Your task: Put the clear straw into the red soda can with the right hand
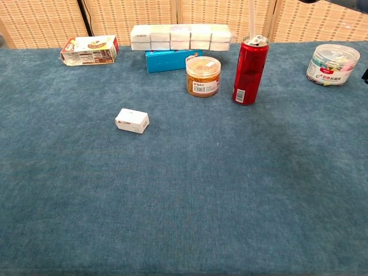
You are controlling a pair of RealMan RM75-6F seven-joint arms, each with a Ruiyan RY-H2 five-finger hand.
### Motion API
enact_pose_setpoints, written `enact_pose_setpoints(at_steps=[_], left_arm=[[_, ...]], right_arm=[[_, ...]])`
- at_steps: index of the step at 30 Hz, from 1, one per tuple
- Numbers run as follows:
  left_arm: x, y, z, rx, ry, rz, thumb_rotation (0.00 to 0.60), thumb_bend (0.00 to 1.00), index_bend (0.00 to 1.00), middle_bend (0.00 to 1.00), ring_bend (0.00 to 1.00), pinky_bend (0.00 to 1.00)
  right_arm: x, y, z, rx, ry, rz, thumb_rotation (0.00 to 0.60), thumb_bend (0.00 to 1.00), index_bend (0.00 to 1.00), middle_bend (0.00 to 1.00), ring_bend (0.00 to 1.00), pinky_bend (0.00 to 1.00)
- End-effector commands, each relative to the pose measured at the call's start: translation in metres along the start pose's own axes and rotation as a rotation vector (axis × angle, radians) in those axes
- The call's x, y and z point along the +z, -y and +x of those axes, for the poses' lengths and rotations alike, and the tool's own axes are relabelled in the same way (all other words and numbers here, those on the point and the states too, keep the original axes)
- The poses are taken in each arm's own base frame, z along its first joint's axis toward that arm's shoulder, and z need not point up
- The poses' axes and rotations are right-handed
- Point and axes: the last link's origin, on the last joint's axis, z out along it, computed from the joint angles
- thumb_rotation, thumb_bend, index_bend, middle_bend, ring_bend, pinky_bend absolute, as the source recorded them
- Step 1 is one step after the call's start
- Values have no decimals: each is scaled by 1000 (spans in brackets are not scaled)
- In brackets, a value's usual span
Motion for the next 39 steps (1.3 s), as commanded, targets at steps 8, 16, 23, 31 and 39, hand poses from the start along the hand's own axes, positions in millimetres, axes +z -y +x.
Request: enact_pose_setpoints(at_steps=[8, 16, 23, 31, 39], left_arm=[[0, -1, -1, 2, 1, 1, 600, 15, 0, 0, 0, 0], [1, -1, -1, 5, 4, 3, 600, 15, 0, 0, 0, 0], [2, -1, -2, 7, 7, 4, 600, 14, 0, 0, 0, 0], [2, -1, -3, 8, 10, 6, 600, 14, 0, 0, 0, 0], [3, -1, -4, 11, 13, 5, 600, 15, 0, 0, 0, 0]], right_arm=[[0, -2, -3, 2, 9, -5, 600, 586, 619, 0, 0, 0], [1, -6, -3, 5, 5, -10, 600, 587, 619, 0, 0, 0], [1, -13, -1, 2, 2, -24, 600, 587, 619, 0, 0, 0], [-1, -22, 0, -10, 7, -30, 600, 587, 620, 0, 0, 0], [-3, -32, 1, -33, 11, -42, 600, 587, 620, 0, 0, 0]])
